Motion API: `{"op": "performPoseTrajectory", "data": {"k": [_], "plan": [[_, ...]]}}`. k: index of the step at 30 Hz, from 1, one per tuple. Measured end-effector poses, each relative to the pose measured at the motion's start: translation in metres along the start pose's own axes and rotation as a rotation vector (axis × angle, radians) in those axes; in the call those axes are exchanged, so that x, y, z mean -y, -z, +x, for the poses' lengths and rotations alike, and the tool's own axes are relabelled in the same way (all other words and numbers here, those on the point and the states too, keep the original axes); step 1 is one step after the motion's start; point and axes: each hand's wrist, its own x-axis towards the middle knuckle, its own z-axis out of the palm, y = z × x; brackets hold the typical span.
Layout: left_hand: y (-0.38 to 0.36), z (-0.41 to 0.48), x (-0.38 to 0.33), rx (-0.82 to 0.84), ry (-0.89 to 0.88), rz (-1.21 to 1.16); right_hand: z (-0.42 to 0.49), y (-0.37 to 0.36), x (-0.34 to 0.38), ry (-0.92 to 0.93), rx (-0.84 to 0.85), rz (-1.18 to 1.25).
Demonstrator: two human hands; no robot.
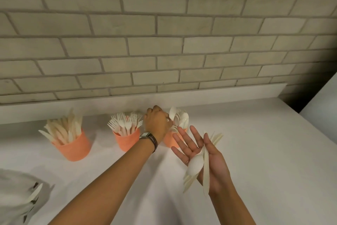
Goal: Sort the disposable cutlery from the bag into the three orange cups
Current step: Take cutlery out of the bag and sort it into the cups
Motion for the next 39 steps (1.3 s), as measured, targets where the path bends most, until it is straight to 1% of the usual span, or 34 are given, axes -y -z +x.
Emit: {"op": "performPoseTrajectory", "data": {"k": [1,3,5,6,7,8,9,12,14,15,17,21,23,25,26,28,29,31,33,36,39], "plan": [[0.003,-0.001,0.002,0.001,-0.003,-0.008,0.001,0.001,0.000,-0.002,0.029,-0.007],[0.014,-0.009,0.005,-0.095,-0.026,-0.088,0.002,0.001,0.000,-0.029,0.083,-0.037],[0.034,-0.027,0.002,-0.237,-0.098,-0.318,0.001,0.000,0.000,-0.072,0.100,-0.097],[0.047,-0.039,0.000,-0.277,-0.184,-0.443,0.001,0.000,-0.001,-0.096,0.104,-0.127],[0.060,-0.053,-0.001,-0.297,-0.296,-0.515,0.000,0.000,-0.002,-0.119,0.112,-0.152],[0.073,-0.068,-0.002,-0.294,-0.415,-0.517,0.000,0.000,-0.004,-0.133,0.114,-0.169],[0.083,-0.081,-0.001,-0.272,-0.538,-0.470,0.001,0.000,-0.006,-0.145,0.115,-0.190],[0.098,-0.104,0.007,-0.202,-0.882,-0.196,0.003,-0.001,-0.014,-0.176,0.124,-0.241],[0.098,-0.107,0.012,-0.172,-1.040,-0.007,0.002,-0.005,-0.021,-0.238,0.156,-0.215],[0.097,-0.107,0.015,-0.161,-1.083,0.057,0.000,-0.010,-0.026,-0.270,0.182,-0.182],[0.098,-0.107,0.021,-0.152,-1.125,0.104,-0.002,-0.019,-0.036,-0.313,0.227,-0.113],[0.103,-0.113,0.034,-0.194,-1.173,0.140,-0.001,-0.030,-0.050,-0.372,0.329,-0.123],[0.106,-0.118,0.041,-0.219,-1.185,0.126,0.002,-0.033,-0.053,-0.407,0.310,-0.078],[0.112,-0.125,0.047,-0.224,-1.118,0.035,0.005,-0.035,-0.055,-0.397,0.244,-0.062],[0.115,-0.128,0.048,-0.217,-1.025,-0.076,0.007,-0.035,-0.056,-0.377,0.203,-0.068],[0.125,-0.132,0.043,-0.215,-0.738,-0.404,0.012,-0.031,-0.056,-0.301,0.096,-0.139],[0.129,-0.131,0.040,-0.241,-0.584,-0.555,0.014,-0.026,-0.054,-0.259,0.037,-0.170],[0.133,-0.121,0.032,-0.269,-0.308,-0.735,0.013,-0.019,-0.049,-0.192,-0.057,-0.219],[0.126,-0.101,0.024,-0.253,-0.115,-0.837,0.008,-0.011,-0.045,-0.135,-0.144,-0.298],[0.095,-0.067,0.014,-0.216,0.047,-1.000,0.000,-0.002,-0.040,-0.084,-0.247,-0.414],[0.056,-0.039,0.000,-0.190,0.072,-0.984,-0.007,-0.001,-0.031,-0.076,-0.269,-0.469]]}}
